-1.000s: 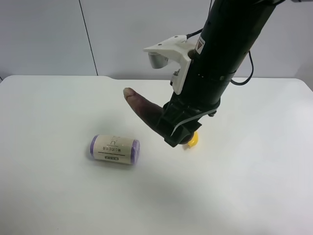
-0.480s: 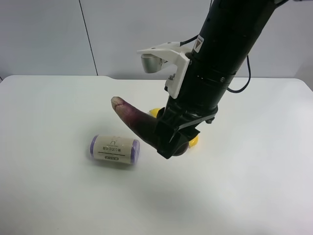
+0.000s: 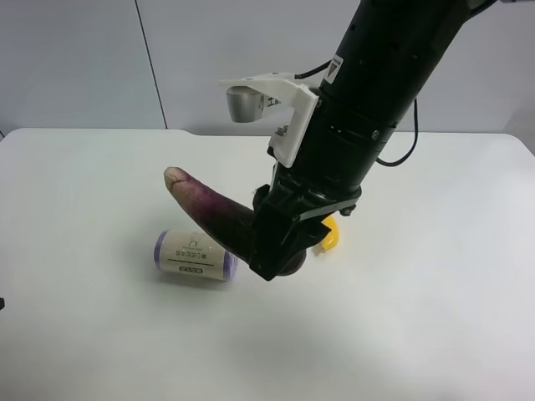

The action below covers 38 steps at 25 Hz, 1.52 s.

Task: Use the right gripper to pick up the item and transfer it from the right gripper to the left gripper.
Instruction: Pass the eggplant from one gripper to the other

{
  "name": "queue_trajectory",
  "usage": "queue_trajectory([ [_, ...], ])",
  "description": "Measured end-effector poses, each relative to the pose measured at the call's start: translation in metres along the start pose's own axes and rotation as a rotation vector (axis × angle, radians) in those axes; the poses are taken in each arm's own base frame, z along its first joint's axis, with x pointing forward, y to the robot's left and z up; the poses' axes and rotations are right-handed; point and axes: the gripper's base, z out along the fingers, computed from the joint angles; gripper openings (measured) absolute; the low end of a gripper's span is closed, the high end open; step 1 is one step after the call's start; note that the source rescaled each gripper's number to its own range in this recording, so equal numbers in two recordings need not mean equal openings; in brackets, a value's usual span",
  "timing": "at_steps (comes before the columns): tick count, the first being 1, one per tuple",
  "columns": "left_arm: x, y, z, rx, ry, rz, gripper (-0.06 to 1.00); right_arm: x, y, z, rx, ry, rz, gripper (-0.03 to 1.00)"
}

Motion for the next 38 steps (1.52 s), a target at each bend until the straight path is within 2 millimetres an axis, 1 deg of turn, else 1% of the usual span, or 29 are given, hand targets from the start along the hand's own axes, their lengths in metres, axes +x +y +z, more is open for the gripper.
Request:
queue_trajectory([
  [7,-0.014,0.000,0.018,0.021,0.021,0.145,1.00,-0.002,0.004,0.000,-0.045,-0.021,-0.012,0.00],
  [18,-0.038,-0.001,0.044,-0.014,-0.019,0.350,1.00,-0.003,0.006,0.000,-0.067,-0.034,-0.037,0.00],
  [22,-0.045,0.002,0.051,-0.049,-0.049,0.380,1.00,-0.006,0.003,0.009,-0.099,-0.020,-0.024,0.00],
  [26,-0.047,0.002,0.056,-0.049,-0.048,0.425,1.00,-0.010,-0.001,0.020,-0.129,-0.001,-0.015,0.00],
  [32,-0.050,0.002,0.062,-0.040,-0.040,0.494,1.00,-0.013,0.004,0.020,-0.185,-0.035,-0.018,0.00],
  [38,-0.056,0.001,0.070,-0.035,-0.075,0.551,1.00,-0.014,0.004,0.020,-0.194,-0.041,-0.022,0.00],
])
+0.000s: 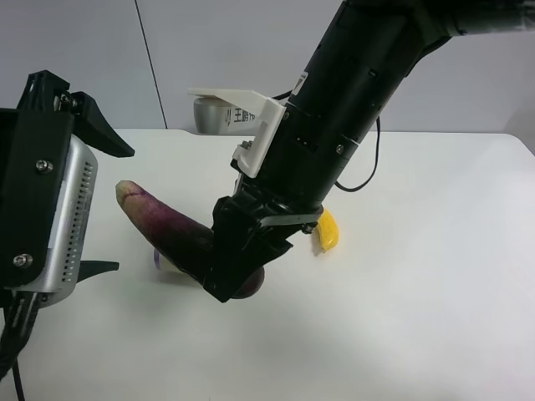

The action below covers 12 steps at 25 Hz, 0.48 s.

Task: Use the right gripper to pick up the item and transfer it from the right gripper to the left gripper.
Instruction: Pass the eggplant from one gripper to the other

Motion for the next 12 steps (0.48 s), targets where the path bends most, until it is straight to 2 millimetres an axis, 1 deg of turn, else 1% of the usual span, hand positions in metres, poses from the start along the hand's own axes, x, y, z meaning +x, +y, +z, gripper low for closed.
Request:
queue_trajectory([
  [3,-0.0028,-0.0002,0.0006,0.003,-0.029,0.042,1.00,-0.0001,0.0002,0.0000,-0.002,-0.002,0.000,0.00],
  [5,-0.0042,-0.0008,0.0005,0.009,-0.045,0.072,0.98,-0.0002,0.0002,0.0000,-0.003,-0.002,0.000,0.00],
  [10,-0.0051,-0.0016,0.0005,0.015,-0.056,0.144,0.79,-0.0002,0.0002,0.0000,-0.003,-0.002,0.000,0.00],
  [12,-0.0052,-0.0021,0.0015,0.022,-0.055,0.166,0.74,-0.0002,0.0002,0.0000,-0.003,-0.002,0.000,0.00],
])
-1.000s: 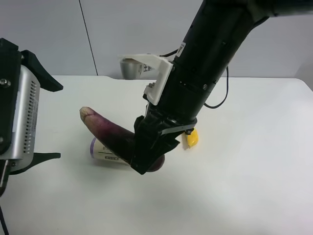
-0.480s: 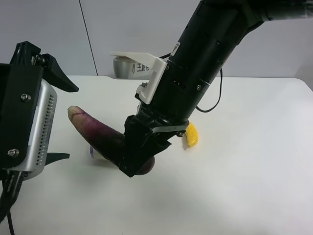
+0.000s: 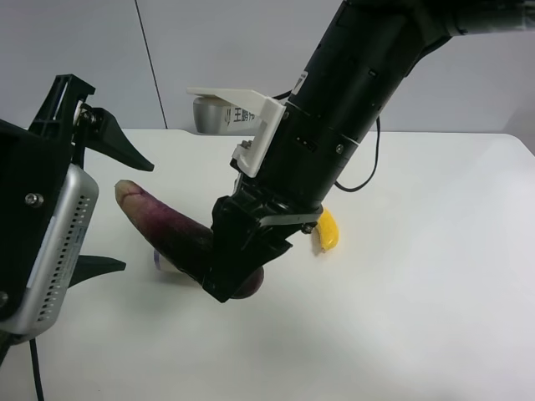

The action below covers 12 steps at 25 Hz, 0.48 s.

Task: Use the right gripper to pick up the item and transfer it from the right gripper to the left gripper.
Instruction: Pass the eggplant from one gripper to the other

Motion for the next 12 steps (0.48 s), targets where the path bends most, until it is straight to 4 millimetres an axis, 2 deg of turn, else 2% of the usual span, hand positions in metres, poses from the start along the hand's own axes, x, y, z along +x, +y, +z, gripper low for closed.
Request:
queue_trajectory([
  [8,-0.003,-0.003,0.011,0.056,-0.023,0.081,0.73,-0.001,0.001,0.000,-0.012,-0.008,0.005,0.00],
  [12,-0.003,-0.003,0.013,0.064,-0.022,0.093,0.66,-0.001,0.001,0.000,-0.014,-0.010,0.006,0.00],
])
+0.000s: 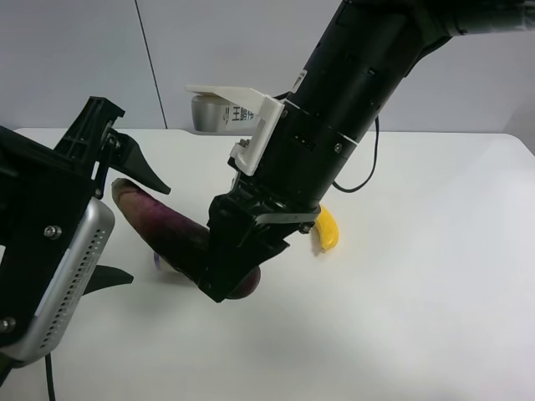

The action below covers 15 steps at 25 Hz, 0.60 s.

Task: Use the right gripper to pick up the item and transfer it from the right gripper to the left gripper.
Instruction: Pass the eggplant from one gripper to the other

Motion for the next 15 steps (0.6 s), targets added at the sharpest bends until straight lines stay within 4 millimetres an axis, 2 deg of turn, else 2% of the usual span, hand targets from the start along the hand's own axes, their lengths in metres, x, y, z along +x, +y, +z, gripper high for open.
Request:
queue_trajectory([
  [3,-0.0001,0.0004,0.0000,-0.004,-0.001,0.003,0.55,0.0001,0.0001,0.0000,-0.001,0.001,0.000,0.00],
  [6,-0.0001,0.0008,0.0000,-0.008,-0.001,0.006,0.37,0.0005,0.0004,0.0000,-0.004,0.006,-0.005,0.00],
  [7,-0.0001,0.0008,0.0000,-0.008,-0.001,0.006,0.26,0.0007,0.0009,0.0003,-0.006,0.009,-0.008,0.00],
  [8,-0.0001,0.0008,0.0000,-0.009,-0.001,0.007,0.10,0.0007,0.0013,0.0005,-0.007,0.011,-0.009,0.00],
  [9,0.0002,0.0006,0.0000,-0.006,0.002,0.015,0.00,0.0007,0.0013,0.0005,-0.007,0.011,-0.009,0.00],
  [15,0.0002,0.0006,0.0000,-0.006,0.002,0.016,0.02,0.0007,0.0014,0.0005,-0.008,0.010,-0.010,0.00],
])
